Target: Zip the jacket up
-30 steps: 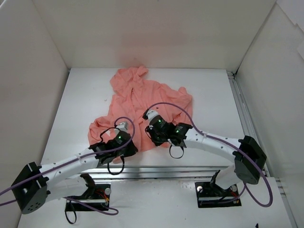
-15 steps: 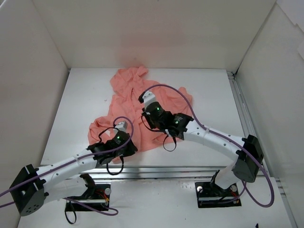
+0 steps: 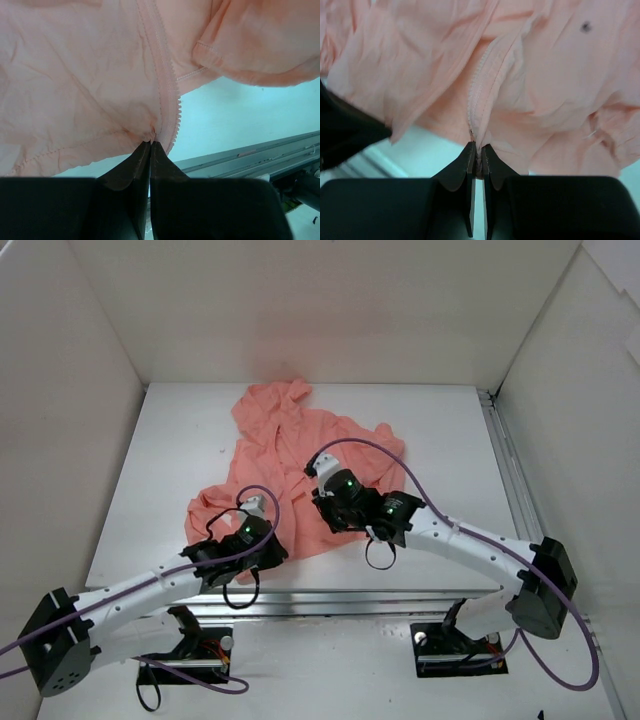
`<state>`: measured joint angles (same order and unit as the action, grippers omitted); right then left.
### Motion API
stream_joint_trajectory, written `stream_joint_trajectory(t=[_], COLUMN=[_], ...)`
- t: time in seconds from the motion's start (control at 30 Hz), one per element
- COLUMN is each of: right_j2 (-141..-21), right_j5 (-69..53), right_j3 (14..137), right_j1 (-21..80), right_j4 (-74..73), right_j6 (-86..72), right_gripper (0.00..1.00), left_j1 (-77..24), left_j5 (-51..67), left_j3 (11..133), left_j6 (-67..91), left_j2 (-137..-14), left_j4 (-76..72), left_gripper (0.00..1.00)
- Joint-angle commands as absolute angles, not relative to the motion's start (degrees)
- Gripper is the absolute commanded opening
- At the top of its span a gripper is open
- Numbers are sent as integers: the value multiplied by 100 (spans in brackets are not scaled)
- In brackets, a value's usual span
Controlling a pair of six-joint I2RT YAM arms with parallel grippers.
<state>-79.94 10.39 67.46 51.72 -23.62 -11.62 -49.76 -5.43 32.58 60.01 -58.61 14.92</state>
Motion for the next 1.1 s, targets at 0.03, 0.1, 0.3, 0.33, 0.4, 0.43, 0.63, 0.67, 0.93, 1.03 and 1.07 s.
stream_joint_trajectory(t=[0.03, 0.1, 0.3, 0.33, 0.4, 0.43, 0.63, 0.67, 0.93, 1.03, 1.07], right_j2=[-7673, -7682, -8041, -8112, -8348, -8428, -8823, -8850, -8965, -8939, -8930], right_j5=[-448, -370, -360, -378, -457, -483, -431, -439, -554, -501, -484], right_j3=[5979, 5758, 4950, 4905, 4843, 4851, 4974, 4992, 5185, 5256, 5256], right_j1=[5307, 5466, 5660, 5651, 5678, 5678, 5695, 5704, 5695, 5704, 5687], right_j4=[-2312, -2294, -1733, -1644, -1451, -1433, -1406, -1406, -1494, -1626, -1687], right_j6=[-1907, -2038, -2346, -2381, -2434, -2435, -2303, -2251, -2136, -2048, -2030], right_gripper=[0, 0, 0, 0, 0, 0, 2, 4, 14, 17, 19], left_j1=[-4931, -4931, -4931, -4931, -4931, -4931, -4931, -4931, -4931, -4931, -4931], left_j5=[-729, -729, -686, -668, -624, -615, -606, -598, -536, -501, -501], left_j3=[3410, 3384, 3156, 3120, 3085, 3076, 3120, 3120, 3173, 3190, 3199], left_j6=[5994, 6012, 6082, 6091, 6108, 6117, 6073, 6065, 6003, 5977, 5968], left_j2=[-5634, -5616, -5564, -5572, -5572, -5598, -5599, -5599, -5704, -5757, -5766], left_j4=[1520, 1555, 1521, 1503, 1450, 1441, 1433, 1433, 1398, 1362, 1354], left_gripper=[0, 0, 0, 0, 0, 0, 0, 0, 0, 0, 0])
